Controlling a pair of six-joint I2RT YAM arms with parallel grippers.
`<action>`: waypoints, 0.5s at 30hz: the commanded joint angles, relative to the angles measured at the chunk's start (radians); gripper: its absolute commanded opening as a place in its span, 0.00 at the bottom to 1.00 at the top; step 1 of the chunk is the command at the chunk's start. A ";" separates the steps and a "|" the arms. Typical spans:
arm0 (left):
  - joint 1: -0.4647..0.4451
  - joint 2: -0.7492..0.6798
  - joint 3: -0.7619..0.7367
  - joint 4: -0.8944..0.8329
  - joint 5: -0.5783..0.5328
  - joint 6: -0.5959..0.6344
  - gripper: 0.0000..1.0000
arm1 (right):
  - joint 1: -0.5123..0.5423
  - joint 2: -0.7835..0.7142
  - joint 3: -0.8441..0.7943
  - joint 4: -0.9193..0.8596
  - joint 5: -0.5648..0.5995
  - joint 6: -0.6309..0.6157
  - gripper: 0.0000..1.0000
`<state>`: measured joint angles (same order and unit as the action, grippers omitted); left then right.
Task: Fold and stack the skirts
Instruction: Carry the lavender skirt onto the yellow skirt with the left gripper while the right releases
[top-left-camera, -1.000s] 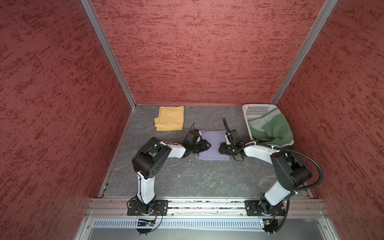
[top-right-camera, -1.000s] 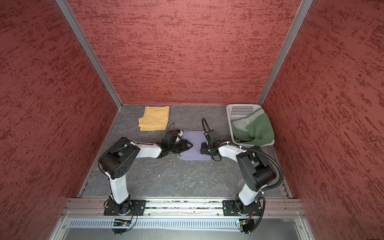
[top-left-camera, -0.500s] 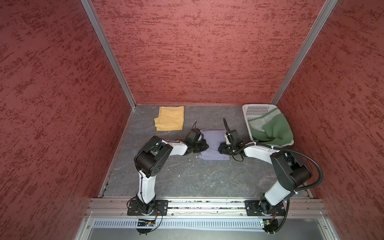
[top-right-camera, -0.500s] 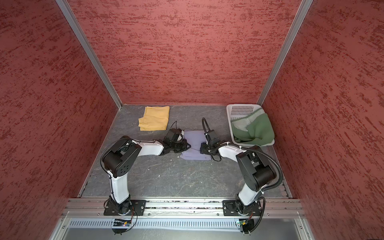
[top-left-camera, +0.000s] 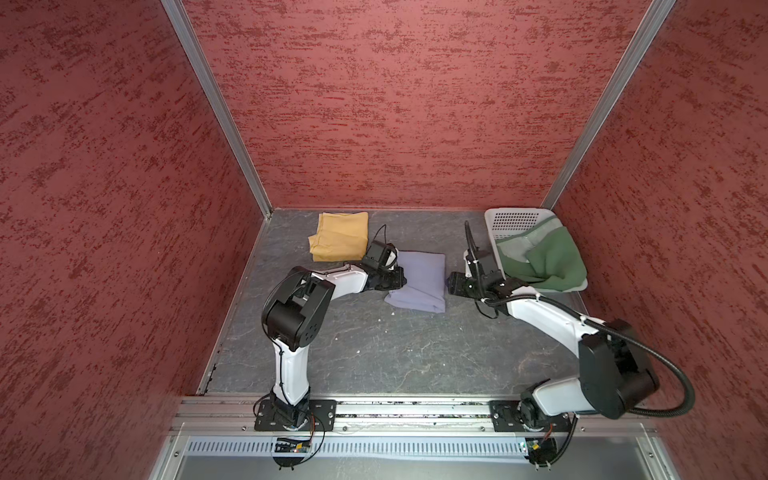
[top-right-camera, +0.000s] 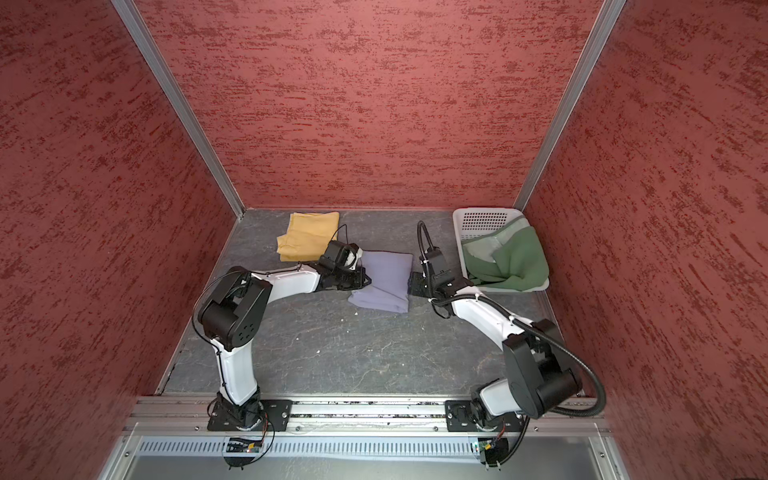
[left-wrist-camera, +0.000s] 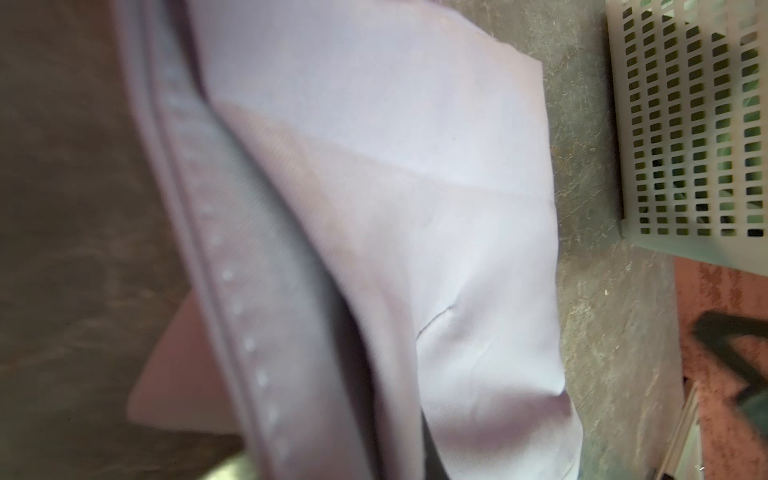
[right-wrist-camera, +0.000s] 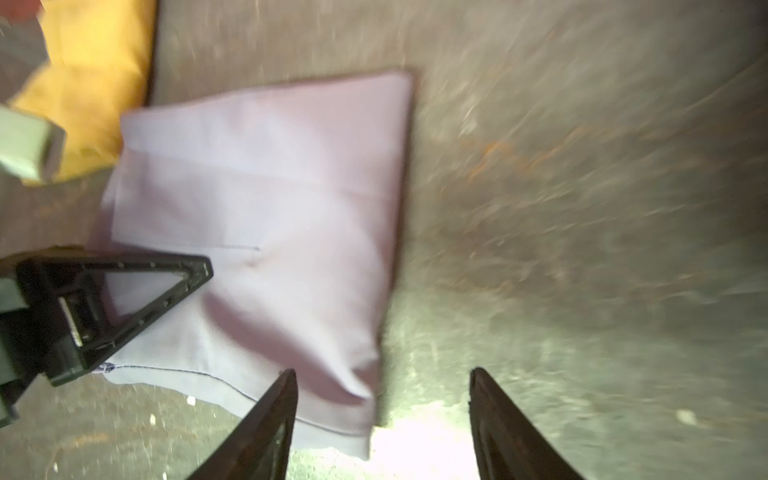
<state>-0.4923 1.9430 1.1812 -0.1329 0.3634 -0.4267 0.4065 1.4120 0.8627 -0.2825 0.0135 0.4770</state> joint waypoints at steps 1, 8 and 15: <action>0.028 -0.045 0.065 -0.056 0.058 0.123 0.00 | -0.024 -0.025 0.023 -0.036 0.074 -0.029 0.66; 0.086 -0.033 0.225 -0.176 0.146 0.224 0.00 | -0.037 0.021 0.001 -0.022 0.041 -0.026 0.66; 0.166 0.003 0.374 -0.282 0.247 0.289 0.00 | -0.037 0.089 -0.002 0.012 0.015 -0.022 0.66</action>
<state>-0.3542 1.9430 1.5047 -0.3626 0.5320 -0.2001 0.3721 1.4826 0.8627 -0.2943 0.0406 0.4591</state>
